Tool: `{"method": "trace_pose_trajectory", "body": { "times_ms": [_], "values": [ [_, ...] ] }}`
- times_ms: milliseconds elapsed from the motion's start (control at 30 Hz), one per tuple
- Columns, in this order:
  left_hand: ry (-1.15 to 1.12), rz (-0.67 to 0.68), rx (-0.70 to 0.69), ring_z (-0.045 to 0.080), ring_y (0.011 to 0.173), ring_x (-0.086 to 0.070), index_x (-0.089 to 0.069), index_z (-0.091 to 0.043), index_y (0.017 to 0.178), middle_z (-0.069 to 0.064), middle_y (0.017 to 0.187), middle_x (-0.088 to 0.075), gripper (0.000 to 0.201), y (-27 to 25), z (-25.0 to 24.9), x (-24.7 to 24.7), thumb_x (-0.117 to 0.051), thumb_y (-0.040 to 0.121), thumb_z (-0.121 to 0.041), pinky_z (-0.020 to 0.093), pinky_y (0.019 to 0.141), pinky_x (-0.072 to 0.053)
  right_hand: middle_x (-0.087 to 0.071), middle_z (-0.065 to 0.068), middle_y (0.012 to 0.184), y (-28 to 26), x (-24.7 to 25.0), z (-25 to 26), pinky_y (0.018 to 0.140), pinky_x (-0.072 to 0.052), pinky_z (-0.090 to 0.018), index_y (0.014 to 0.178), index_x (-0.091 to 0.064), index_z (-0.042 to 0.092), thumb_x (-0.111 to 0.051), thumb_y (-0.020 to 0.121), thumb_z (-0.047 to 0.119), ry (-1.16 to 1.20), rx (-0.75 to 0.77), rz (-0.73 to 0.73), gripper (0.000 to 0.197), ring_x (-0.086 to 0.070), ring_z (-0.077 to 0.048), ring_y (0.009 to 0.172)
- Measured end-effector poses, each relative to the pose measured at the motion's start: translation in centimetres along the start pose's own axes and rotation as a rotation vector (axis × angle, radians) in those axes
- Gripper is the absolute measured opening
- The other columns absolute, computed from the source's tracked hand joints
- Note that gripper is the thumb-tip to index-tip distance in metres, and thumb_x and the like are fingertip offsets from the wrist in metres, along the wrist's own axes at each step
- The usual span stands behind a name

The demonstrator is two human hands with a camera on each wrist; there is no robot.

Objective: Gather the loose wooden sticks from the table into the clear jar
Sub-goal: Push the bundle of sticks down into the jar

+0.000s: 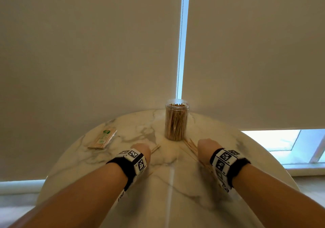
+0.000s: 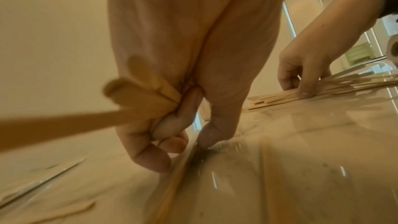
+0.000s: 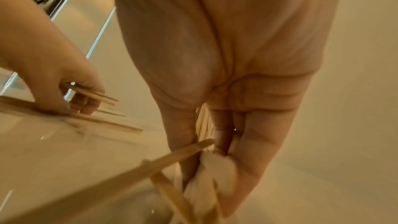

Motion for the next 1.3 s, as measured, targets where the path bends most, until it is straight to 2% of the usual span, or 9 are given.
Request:
{"method": "trace_pose_trajectory", "body": {
  "times_ms": [167, 333, 433, 533, 700, 833, 967, 1067, 1300],
  "values": [
    [-0.077, 0.066, 0.012, 0.024, 0.114, -0.063, -0.061, -0.005, 0.124, 0.010, 0.125, -0.064, 0.030, -1.4, 0.7, -1.0, -0.055, 0.098, -0.018, 0.024, 0.085, -0.048, -0.065, -0.006, 0.088, -1.5, -0.2, -1.4, 0.065, -0.049, -0.027, 0.094, -0.067, 0.008, -0.068, 0.088, 0.018, 0.205, -0.055, 0.026, 0.012, -0.065, -0.023, 0.084],
    [-0.255, 0.021, 0.025, 0.023, 0.102, -0.060, -0.058, -0.010, 0.117, 0.008, 0.118, -0.062, 0.030, -2.3, 1.1, -0.5, -0.057, 0.096, -0.031, 0.026, 0.077, -0.042, -0.074, -0.005, 0.096, -2.8, 0.7, -2.7, 0.071, -0.052, -0.027, 0.101, -0.076, 0.010, -0.075, 0.085, 0.021, 0.416, -0.049, -0.053, 0.020, -0.067, -0.019, 0.088],
    [-0.574, -0.065, -0.040, 0.019, 0.082, -0.058, -0.052, -0.016, 0.097, 0.006, 0.102, -0.065, 0.013, -2.2, 1.0, 0.6, -0.056, 0.093, -0.027, 0.027, 0.069, -0.045, -0.073, -0.001, 0.087, -3.1, 1.7, -3.0, 0.064, -0.048, -0.023, 0.095, -0.076, 0.014, -0.073, 0.087, 0.020, 0.606, -0.026, -0.142, 0.011, -0.067, -0.015, 0.081],
    [-0.987, -0.122, -0.059, 0.016, 0.065, -0.057, -0.058, -0.012, 0.097, 0.004, 0.084, -0.065, 0.014, -2.2, 0.7, 2.1, -0.049, 0.097, -0.023, 0.025, 0.058, -0.047, -0.072, 0.001, 0.080, -3.8, 3.6, -2.5, 0.059, -0.046, -0.020, 0.090, -0.073, 0.016, -0.070, 0.090, 0.021, 0.756, 0.044, -0.264, 0.006, -0.068, -0.012, 0.075],
    [-1.428, -0.163, 0.039, 0.015, 0.065, -0.045, -0.057, -0.012, 0.094, 0.003, 0.075, -0.052, 0.022, -2.2, -0.2, 4.0, -0.036, 0.097, -0.015, 0.027, 0.058, -0.038, -0.073, 0.004, 0.084, -5.0, 6.1, -0.3, 0.065, -0.048, -0.018, 0.094, -0.071, 0.019, -0.067, 0.093, 0.021, 0.922, 0.169, -0.391, 0.004, -0.070, -0.011, 0.078],
    [-1.599, -0.159, -0.004, 0.014, 0.066, -0.046, -0.056, -0.014, 0.090, 0.002, 0.073, -0.054, 0.022, -3.1, -0.8, 5.1, -0.035, 0.095, -0.010, 0.028, 0.060, -0.039, -0.075, 0.000, 0.082, -5.9, 6.7, 2.6, 0.059, -0.056, -0.021, 0.097, -0.071, 0.015, -0.064, 0.096, 0.019, 1.045, 0.261, -0.351, 0.007, -0.074, -0.013, 0.067],
    [-1.698, -0.158, -0.013, 0.017, 0.075, -0.049, -0.060, -0.014, 0.096, 0.003, 0.080, -0.057, 0.023, -4.0, -1.1, 5.4, -0.038, 0.093, -0.010, 0.033, 0.068, -0.044, -0.076, 0.002, 0.084, -6.0, 6.4, 5.0, 0.073, -0.062, -0.033, 0.095, -0.072, 0.021, -0.065, 0.095, 0.026, 1.074, 0.296, -0.342, 0.009, -0.074, -0.013, 0.074],
    [-1.772, -0.146, -0.037, 0.016, 0.078, -0.056, -0.065, -0.010, 0.101, 0.004, 0.083, -0.062, 0.024, -4.8, -1.7, 5.5, -0.042, 0.094, -0.010, 0.034, 0.074, -0.049, -0.076, 0.003, 0.083, -6.3, 6.3, 6.5, 0.073, -0.062, -0.032, 0.095, -0.074, 0.022, -0.066, 0.094, 0.027, 1.105, 0.331, -0.343, 0.009, -0.074, -0.012, 0.074],
    [-1.902, -0.072, -0.119, 0.015, 0.066, -0.067, -0.069, -0.006, 0.090, 0.010, 0.081, -0.068, 0.035, -5.4, -3.2, 4.8, -0.039, 0.103, -0.018, 0.028, 0.058, -0.054, -0.074, 0.007, 0.078, -7.1, 5.8, 8.2, 0.068, -0.060, -0.021, 0.087, -0.074, 0.025, -0.067, 0.093, 0.023, 1.054, 0.311, -0.433, 0.009, -0.071, -0.005, 0.071]
  ]
}}
Point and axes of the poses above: each hand's wrist, its own y-axis towards the middle knuckle, its own x-axis out of the back of the hand, z = x × y, the point moved 8 cm from there along y, towards the middle knuckle
